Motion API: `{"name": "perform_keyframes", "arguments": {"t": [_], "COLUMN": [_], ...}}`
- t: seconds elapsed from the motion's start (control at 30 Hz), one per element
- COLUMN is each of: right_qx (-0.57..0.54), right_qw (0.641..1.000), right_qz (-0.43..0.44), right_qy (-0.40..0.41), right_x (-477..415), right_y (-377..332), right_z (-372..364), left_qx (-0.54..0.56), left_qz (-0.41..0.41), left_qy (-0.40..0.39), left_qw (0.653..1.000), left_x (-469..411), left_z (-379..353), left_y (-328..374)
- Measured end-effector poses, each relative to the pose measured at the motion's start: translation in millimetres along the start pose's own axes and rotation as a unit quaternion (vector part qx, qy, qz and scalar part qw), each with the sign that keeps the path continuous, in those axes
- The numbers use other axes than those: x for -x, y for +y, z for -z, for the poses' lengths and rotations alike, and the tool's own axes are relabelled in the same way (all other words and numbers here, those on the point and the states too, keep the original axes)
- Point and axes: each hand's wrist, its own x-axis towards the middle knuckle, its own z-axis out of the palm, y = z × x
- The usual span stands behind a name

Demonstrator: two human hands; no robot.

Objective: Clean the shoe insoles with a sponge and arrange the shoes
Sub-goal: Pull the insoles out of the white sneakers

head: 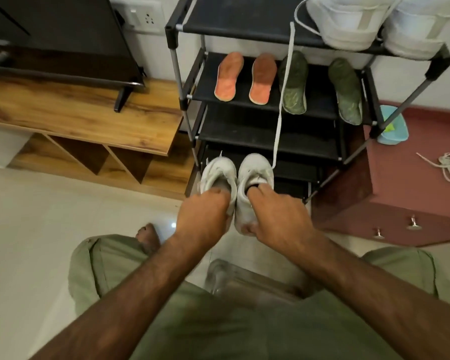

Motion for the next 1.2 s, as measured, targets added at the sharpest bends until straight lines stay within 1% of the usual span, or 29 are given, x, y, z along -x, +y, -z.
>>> {"name": "perform_keyframes", "arguments": {"t": [0.1,0.2,0.3,0.53,0.67,0.73,0.93,1.07,1.13,1.2], "right_qx": [-0.004,-0.03,-0.059,-0.094,-0.089,-0.086,-0.11,-0.153,-0.174,-0.191], "right_qw": [0.998,0.995,0.987,0.969,0.968,0.968,0.96,0.951,0.943,0.933], "right_qz": [0.012,0.007,-0.001,-0.01,-0.001,0.003,-0.018,-0.064,-0.072,-0.074], "right_qy": [-0.054,-0.099,-0.146,-0.227,-0.235,-0.237,-0.256,-0.262,-0.275,-0.297], "right_x": [-18,-37,-61,-110,-139,-156,-203,-230,-241,-249], "right_y": [6,10,12,9,12,15,24,31,34,37], "right_z": [-43,-75,-105,-174,-204,-217,-244,-259,-269,-281], "left_qx": [0.008,0.018,0.005,-0.028,-0.048,-0.037,-0.026,0.008,0.021,0.027], "left_qz": [0.006,0.017,0.023,0.024,0.015,0.016,0.022,0.048,0.058,0.082], "left_qy": [-0.062,-0.113,-0.165,-0.231,-0.244,-0.252,-0.275,-0.29,-0.304,-0.334], "left_qw": [0.998,0.993,0.986,0.972,0.968,0.967,0.961,0.956,0.951,0.938], "left_x": [-12,-27,-45,-79,-103,-116,-156,-182,-192,-200], "left_z": [-38,-75,-110,-171,-196,-208,-236,-245,-259,-262], "left_y": [-6,-13,-22,-46,-61,-67,-77,-81,-85,-89]}}
